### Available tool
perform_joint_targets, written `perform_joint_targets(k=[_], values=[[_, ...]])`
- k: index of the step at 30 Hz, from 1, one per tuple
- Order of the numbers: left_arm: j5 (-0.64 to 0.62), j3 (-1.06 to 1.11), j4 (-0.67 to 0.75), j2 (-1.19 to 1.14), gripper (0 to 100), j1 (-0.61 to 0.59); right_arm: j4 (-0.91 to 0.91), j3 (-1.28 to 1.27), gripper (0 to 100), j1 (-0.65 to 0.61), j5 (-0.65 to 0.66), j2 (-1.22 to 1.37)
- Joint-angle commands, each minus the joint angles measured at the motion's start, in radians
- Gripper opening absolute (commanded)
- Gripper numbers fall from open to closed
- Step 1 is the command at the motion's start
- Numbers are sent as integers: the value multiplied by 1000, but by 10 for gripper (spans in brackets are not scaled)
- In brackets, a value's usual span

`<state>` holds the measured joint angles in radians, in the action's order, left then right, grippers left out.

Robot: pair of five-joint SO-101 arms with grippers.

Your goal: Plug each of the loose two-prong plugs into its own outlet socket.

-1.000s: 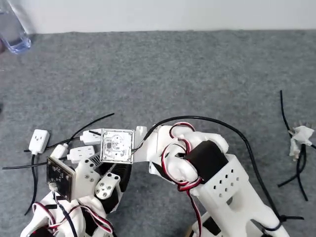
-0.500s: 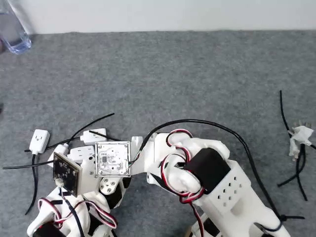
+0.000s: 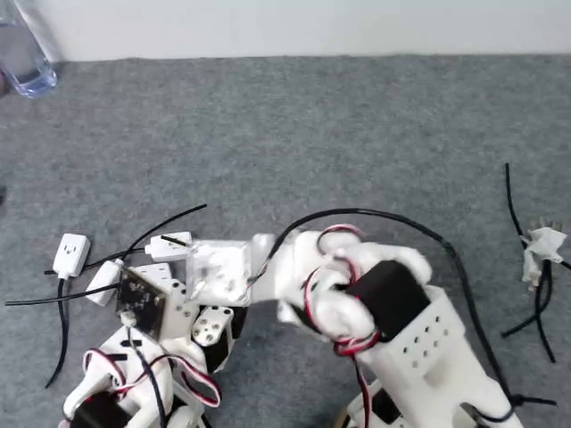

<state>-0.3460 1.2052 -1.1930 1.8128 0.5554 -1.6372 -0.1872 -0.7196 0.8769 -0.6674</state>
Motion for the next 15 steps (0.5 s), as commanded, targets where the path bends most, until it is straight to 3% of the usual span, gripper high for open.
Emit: perform_joint_targets(k=[1,6,12,15], values=[[8,-5,14,11,12,-3,-1,-68,8,159,83,-13],[9,-8,20,11,12,-40,31,-226,8,392,235,-13],[9,7,11,11,12,-239,216,-462,8,654,422,-1],[9,51,15,11,12,-341,346,-580,8,714,468,-1]])
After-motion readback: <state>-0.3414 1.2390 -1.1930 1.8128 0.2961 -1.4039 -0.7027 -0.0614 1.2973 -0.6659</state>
